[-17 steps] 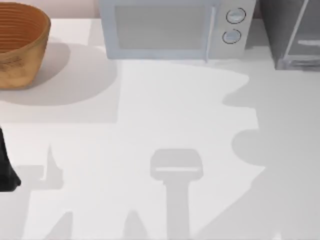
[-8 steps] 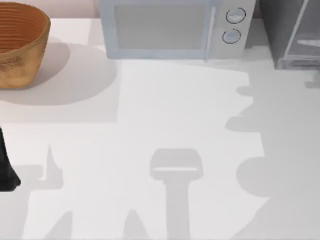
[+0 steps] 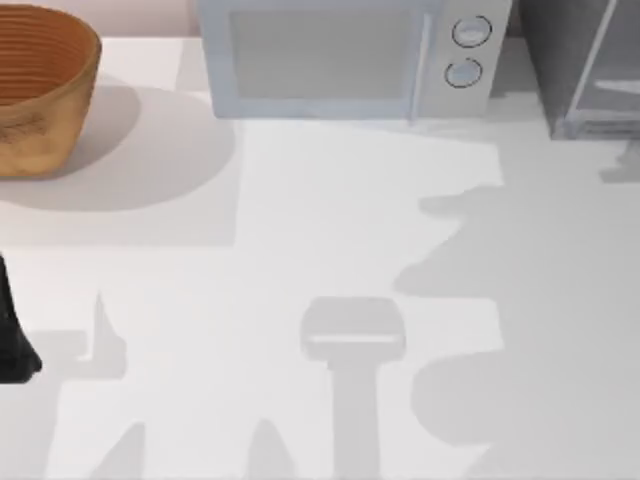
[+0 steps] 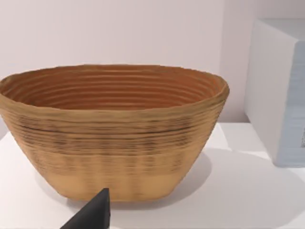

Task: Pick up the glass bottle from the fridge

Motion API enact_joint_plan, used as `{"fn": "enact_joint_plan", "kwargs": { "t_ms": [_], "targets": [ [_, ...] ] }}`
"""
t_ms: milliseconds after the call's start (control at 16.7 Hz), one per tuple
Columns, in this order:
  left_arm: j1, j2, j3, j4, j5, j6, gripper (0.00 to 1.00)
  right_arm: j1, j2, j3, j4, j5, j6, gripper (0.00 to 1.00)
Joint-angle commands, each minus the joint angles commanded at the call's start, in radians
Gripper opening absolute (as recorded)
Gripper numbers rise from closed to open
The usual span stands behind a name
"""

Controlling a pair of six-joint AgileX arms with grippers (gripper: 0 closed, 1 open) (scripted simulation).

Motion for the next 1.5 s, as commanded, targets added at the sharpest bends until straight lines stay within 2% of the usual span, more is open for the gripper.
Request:
{"fn": "enact_joint_plan", "kwargs": {
  "t_ms": [240, 960, 1200, 1500],
  "targets": [
    [0.000, 0.000, 0.000, 0.000, 0.000, 0.000, 1.00, 0.041, -0.308, -0.127, -0.176, 0.040, -0.004, 0.00],
    [0.000, 0.000, 0.000, 0.000, 0.000, 0.000, 1.00, 0.195, -1.450, -0.620, -0.848, 0.177, -0.005, 0.00],
    [0.000, 0.000, 0.000, 0.000, 0.000, 0.000, 1.00, 0.226, -1.625, -0.691, -0.952, 0.202, -0.010, 0.00],
    [0.000, 0.000, 0.000, 0.000, 0.000, 0.000, 1.00, 0.231, -1.649, -0.699, -0.966, 0.206, -0.011, 0.00]
  ]
}}
